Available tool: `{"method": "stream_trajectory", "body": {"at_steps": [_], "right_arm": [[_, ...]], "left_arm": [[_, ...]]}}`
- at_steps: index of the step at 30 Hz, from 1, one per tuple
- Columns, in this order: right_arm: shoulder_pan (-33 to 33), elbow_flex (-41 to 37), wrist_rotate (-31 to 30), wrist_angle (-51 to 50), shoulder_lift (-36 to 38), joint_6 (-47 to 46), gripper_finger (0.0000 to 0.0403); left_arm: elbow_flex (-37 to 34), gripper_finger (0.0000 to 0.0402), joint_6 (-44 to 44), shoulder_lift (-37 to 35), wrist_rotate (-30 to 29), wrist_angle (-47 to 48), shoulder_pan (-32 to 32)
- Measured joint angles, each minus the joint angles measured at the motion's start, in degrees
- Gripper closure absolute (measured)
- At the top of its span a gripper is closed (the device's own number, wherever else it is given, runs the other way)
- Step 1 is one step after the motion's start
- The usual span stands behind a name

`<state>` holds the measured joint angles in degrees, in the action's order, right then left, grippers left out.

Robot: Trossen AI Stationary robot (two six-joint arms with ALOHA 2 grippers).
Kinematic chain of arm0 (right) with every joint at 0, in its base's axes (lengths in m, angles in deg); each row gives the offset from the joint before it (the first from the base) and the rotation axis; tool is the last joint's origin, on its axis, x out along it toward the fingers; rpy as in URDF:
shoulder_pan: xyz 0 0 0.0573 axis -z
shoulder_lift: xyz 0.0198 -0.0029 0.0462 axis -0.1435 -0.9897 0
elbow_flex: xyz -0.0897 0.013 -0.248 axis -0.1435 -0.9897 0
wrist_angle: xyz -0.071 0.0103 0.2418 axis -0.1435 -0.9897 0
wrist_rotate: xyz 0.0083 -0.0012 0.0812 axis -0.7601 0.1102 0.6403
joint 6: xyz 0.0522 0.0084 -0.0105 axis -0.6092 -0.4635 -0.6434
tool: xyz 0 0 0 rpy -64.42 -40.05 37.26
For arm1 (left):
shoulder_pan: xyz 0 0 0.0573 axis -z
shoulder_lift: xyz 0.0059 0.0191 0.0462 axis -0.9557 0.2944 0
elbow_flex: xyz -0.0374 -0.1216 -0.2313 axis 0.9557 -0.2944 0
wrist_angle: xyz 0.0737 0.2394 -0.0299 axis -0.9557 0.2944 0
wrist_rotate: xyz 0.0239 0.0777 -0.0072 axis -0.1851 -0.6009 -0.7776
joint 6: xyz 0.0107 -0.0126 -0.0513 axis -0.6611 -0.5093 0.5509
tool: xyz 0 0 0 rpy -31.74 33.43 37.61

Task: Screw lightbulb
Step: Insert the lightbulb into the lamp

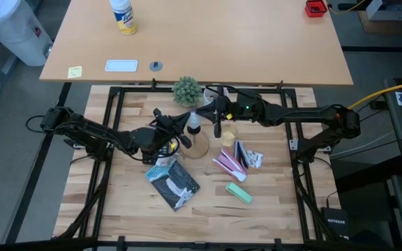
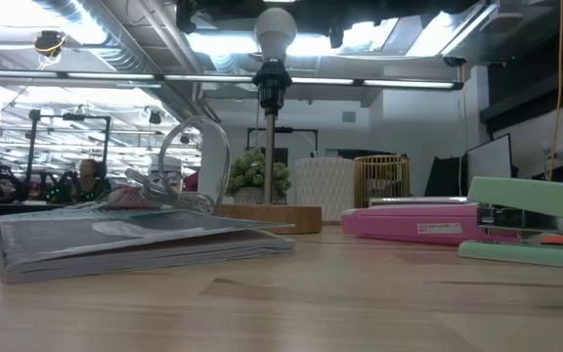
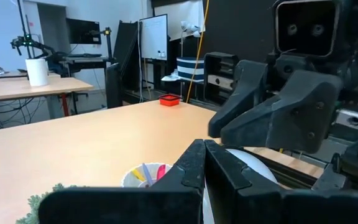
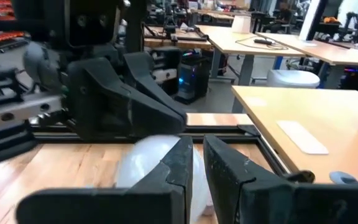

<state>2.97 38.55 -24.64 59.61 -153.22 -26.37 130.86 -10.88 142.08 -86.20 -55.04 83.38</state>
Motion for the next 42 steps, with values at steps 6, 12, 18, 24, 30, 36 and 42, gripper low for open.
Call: {"method": "stream_trajectory", "body": {"at_steps": [6, 12, 18, 24, 30, 36, 42], "right_arm": [[0.0, -0.02, 3.82, 0.34, 0.0, -0.33, 0.0359], [0.0, -0.02, 4.82, -0.36, -0.02, -0.4, 0.0359], [0.0, -0.02, 4.21, -0.94, -0.02, -0.48, 0.0359], [0.0, -0.02, 4.16, -1.06, -0.02, -0.48, 0.0359], [0.0, -0.02, 4.14, -1.17, -0.02, -0.46, 0.0359], [0.0, -0.02, 4.14, -1.2, -0.02, -0.46, 0.0359], [0.0, -0.02, 4.14, -1.21, -0.02, -0.46, 0.0359]], "left_arm": [[0.0, 0.04, 0.0, 0.0, 0.0, 0.0, 0.0], [-0.02, 0.04, 0.0, 0.0, 0.0, 0.0, 0.0], [-0.02, 0.04, 0.0, 0.02, -0.02, 0.0, 0.0], [-0.03, 0.04, 0.0, 0.02, -0.02, -0.07, 0.0], [-0.19, 0.04, -2.81, 0.21, -0.02, -3.04, 0.0], [-0.24, 0.04, -6.08, 0.2, -0.02, -6.85, 0.93], [-0.22, 0.04, -6.09, 0.15, 0.02, -7.26, 3.73]]}}
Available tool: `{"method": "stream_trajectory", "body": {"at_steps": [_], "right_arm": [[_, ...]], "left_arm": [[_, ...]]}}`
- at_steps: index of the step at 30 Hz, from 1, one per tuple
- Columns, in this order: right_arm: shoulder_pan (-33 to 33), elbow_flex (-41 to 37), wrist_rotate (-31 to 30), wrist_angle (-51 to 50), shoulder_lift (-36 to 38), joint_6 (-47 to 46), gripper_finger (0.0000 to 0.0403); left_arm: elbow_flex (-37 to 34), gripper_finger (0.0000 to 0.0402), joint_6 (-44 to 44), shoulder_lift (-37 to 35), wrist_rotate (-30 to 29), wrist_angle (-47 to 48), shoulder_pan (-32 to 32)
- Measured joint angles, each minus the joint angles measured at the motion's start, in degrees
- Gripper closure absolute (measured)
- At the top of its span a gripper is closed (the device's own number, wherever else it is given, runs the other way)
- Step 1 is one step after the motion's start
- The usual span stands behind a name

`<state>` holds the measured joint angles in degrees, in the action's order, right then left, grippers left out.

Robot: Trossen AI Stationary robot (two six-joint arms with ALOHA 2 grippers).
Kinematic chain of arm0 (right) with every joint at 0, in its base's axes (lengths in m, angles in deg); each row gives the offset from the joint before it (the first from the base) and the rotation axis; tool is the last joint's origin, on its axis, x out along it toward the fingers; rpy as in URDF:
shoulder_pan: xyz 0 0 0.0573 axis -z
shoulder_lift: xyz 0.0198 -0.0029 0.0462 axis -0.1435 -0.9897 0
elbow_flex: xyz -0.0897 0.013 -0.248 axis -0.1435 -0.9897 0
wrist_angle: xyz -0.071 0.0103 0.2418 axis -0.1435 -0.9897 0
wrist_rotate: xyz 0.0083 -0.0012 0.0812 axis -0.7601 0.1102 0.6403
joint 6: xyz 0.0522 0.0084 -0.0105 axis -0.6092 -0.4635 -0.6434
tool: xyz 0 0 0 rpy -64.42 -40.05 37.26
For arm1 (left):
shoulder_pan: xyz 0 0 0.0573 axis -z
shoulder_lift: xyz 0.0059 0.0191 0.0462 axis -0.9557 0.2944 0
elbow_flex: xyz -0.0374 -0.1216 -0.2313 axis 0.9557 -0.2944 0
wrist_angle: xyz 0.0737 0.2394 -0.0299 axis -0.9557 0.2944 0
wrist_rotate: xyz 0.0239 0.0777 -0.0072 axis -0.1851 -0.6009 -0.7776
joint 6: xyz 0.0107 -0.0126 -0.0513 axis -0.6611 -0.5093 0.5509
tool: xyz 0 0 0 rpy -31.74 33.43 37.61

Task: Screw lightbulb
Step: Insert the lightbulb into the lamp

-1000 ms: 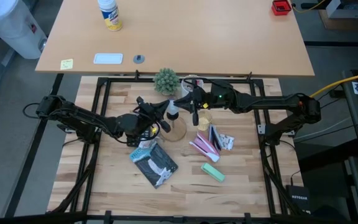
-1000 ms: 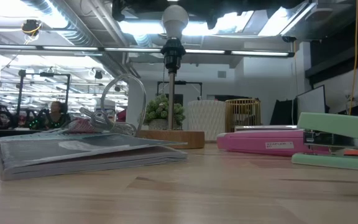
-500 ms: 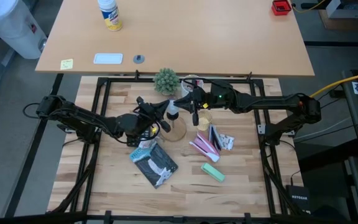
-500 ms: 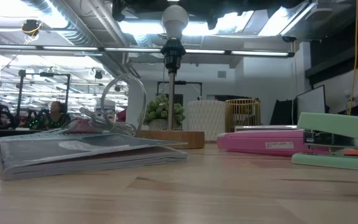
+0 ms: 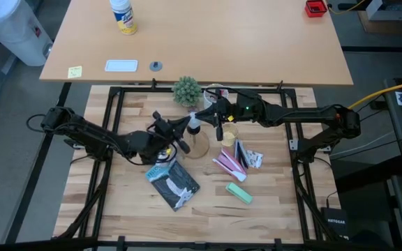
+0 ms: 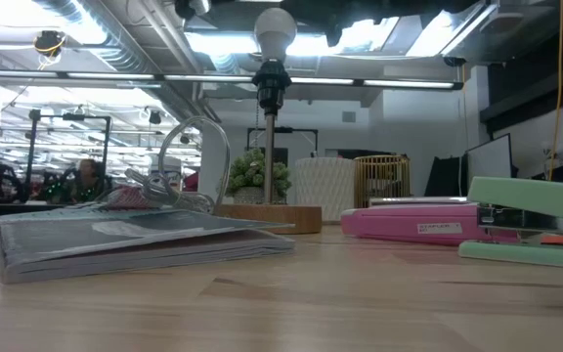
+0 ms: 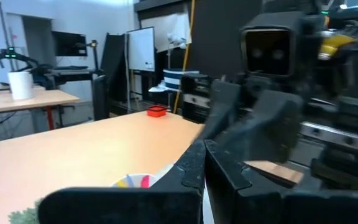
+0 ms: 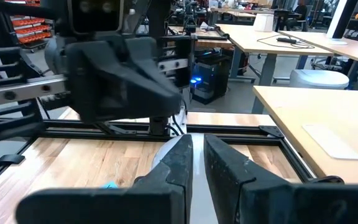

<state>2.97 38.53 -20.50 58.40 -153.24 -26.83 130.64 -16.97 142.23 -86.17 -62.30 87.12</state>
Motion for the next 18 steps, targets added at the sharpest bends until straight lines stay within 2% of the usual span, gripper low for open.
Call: {"method": "stream_trajectory", "body": {"at_steps": [10, 18], "right_arm": [[0.0, -0.02, 0.0, 0.22, -0.04, 0.0, 0.0359], [0.0, -0.02, 0.02, 0.26, -0.04, 0.0, 0.0359]], "left_arm": [[0.09, 0.04, 0.89, -0.04, 0.0, 2.81, 4.22], [0.13, 0.04, 12.57, -0.07, 0.0, 15.06, 4.05]]}}
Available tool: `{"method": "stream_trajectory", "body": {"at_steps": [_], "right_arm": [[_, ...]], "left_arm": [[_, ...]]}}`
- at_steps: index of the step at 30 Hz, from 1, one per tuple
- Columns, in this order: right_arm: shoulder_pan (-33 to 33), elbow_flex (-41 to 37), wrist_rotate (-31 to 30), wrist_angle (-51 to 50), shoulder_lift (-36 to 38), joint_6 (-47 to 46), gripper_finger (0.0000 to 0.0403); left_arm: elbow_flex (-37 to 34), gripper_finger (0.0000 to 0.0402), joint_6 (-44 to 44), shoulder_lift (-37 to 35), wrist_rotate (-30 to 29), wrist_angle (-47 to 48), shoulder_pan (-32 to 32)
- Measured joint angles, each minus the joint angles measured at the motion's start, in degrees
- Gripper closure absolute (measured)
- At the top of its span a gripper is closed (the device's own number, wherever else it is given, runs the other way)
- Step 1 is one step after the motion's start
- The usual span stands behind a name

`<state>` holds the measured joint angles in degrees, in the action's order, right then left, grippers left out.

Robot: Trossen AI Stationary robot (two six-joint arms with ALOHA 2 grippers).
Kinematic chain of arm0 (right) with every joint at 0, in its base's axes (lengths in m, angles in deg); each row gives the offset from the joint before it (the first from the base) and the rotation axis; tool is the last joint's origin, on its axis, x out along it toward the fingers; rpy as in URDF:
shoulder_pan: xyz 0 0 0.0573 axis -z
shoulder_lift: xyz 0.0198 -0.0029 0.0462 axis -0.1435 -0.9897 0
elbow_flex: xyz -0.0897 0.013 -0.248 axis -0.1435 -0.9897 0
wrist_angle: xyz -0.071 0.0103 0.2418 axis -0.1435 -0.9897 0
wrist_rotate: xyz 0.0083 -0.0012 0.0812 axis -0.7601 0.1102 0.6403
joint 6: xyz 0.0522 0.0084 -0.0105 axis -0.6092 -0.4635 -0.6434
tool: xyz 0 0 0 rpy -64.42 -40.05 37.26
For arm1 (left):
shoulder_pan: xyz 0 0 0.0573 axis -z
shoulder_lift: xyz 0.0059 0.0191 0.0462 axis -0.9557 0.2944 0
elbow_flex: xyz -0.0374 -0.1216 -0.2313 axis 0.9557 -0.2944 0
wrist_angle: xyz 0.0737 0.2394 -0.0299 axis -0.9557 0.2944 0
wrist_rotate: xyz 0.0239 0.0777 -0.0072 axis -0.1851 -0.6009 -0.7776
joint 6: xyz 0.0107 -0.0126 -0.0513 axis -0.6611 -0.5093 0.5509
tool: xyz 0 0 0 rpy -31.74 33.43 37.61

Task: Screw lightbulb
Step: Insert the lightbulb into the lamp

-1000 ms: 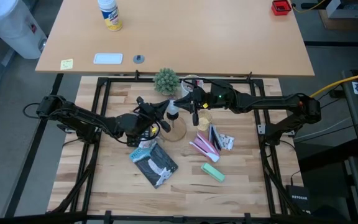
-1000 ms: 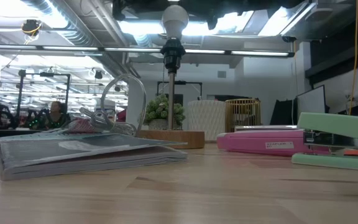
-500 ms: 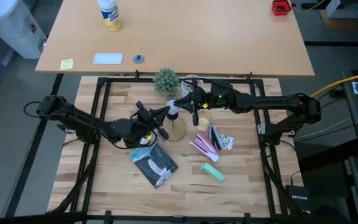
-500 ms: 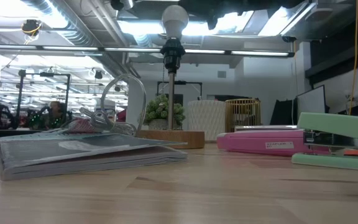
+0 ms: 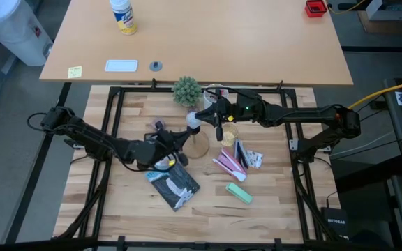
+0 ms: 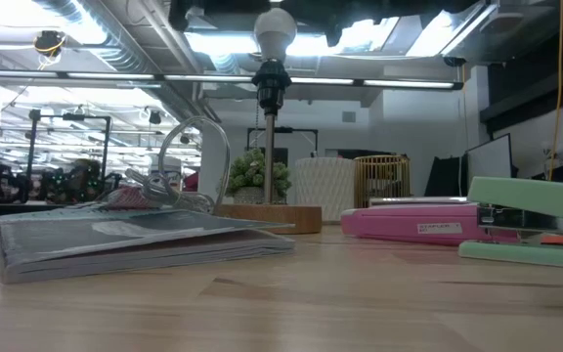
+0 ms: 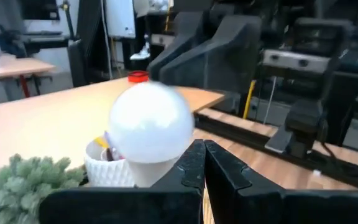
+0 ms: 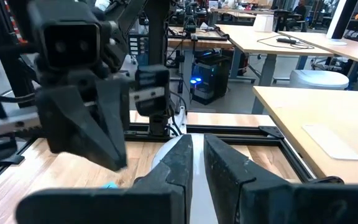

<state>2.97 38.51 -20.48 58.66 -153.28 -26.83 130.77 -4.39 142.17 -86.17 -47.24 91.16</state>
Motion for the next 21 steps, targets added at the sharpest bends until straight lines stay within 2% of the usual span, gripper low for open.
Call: {"method": "stream_trajectory", "body": {"at_steps": [21], "right_arm": [[0.06, -0.04, 1.88, -0.71, 0.0, -0.01, 0.0359]], "left_arm": [[0.04, 0.04, 1.45, -0.02, -3.72, 1.76, -3.01]]}}
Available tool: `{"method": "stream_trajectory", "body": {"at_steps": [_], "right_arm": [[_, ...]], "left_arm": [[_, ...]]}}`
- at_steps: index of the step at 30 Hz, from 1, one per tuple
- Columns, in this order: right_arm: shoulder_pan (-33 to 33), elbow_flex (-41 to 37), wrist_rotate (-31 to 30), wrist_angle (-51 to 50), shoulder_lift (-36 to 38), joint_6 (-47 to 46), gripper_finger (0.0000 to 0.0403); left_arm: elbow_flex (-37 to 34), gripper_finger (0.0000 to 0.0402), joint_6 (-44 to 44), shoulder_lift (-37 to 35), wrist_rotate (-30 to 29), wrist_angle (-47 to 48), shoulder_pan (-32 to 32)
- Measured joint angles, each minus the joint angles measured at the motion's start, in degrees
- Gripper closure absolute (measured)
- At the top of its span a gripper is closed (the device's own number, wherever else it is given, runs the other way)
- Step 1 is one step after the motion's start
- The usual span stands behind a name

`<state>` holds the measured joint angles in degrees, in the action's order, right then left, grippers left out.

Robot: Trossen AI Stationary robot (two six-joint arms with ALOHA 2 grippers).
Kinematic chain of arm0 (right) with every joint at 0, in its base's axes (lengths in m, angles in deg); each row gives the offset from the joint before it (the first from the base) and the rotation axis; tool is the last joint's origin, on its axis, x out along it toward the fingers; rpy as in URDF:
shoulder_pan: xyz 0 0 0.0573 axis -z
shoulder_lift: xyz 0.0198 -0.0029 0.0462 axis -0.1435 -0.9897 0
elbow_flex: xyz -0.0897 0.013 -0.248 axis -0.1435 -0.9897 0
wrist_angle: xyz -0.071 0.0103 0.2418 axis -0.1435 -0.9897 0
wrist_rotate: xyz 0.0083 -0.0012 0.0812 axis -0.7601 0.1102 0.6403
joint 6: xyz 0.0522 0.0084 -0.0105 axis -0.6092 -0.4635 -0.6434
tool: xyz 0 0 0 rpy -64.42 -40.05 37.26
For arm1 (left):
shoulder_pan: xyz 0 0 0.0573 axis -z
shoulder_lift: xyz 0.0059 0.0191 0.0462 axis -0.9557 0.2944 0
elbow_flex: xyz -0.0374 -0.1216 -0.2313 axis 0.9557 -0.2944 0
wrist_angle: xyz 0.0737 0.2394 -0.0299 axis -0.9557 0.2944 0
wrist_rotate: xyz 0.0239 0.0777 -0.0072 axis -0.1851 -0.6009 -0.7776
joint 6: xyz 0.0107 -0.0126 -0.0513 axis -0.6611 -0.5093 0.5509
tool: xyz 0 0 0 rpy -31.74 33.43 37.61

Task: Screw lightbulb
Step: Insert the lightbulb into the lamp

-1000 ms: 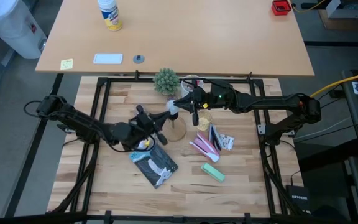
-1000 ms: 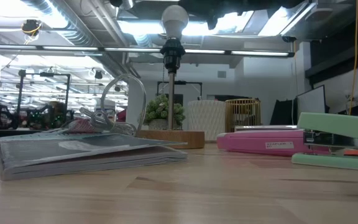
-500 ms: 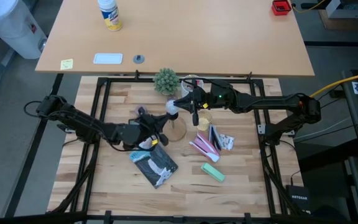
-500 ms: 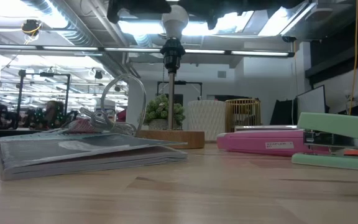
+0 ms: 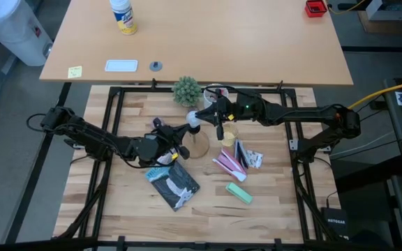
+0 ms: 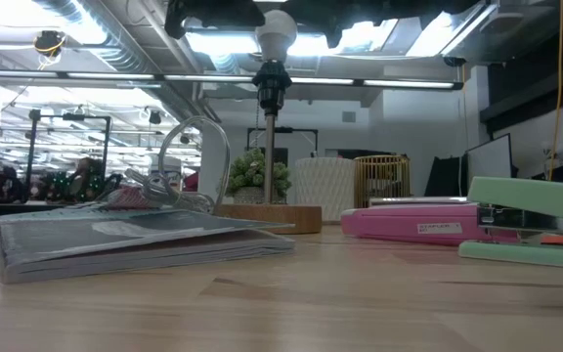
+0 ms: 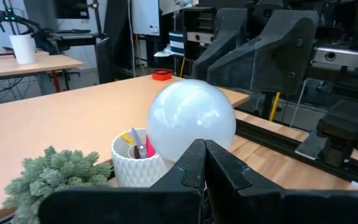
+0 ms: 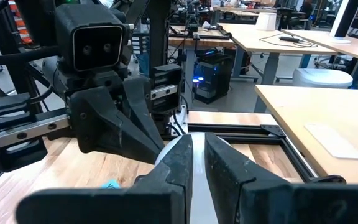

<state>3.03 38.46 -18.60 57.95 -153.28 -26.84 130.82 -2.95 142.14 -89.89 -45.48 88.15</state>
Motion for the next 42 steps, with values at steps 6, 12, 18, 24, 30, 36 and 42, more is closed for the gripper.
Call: {"method": "stream_trajectory", "body": {"at_steps": [6, 12, 18, 24, 30, 36, 42], "right_arm": [[-0.01, 0.02, 0.19, -0.21, 0.0, 0.01, 0.0359], [-0.01, 0.02, 1.6, -0.34, 0.0, 0.01, 0.0359], [-0.11, 0.02, 2.06, -0.36, 0.0, 0.0, 0.0359], [-0.16, 0.02, 3.06, -0.38, 0.0, -0.01, 0.0359], [-0.1, 0.02, 3.07, -0.32, 0.0, -0.01, 0.0359], [-0.1, 0.02, 2.97, -0.31, 0.0, -0.01, 0.0359], [-0.1, 0.02, 2.69, -0.16, 0.0, 0.01, 0.0359]], "left_arm": [[0.0, 0.04, 0.0, 0.0, -0.87, 0.06, 0.0], [0.0, 0.04, 0.35, -0.07, -3.53, 1.19, 0.0], [0.0, 0.04, -0.2, -0.07, -6.16, 1.3, -0.73], [0.0, 0.04, -0.09, -0.07, -6.01, 1.28, -3.12], [0.0, 0.04, -0.55, -0.07, -5.9, 1.03, -4.77], [0.0, 0.04, -7.16, -0.07, -6.24, -6.18, -4.49], [0.0, 0.04, -15.45, -0.07, -4.86, -15.93, -2.67]]}}
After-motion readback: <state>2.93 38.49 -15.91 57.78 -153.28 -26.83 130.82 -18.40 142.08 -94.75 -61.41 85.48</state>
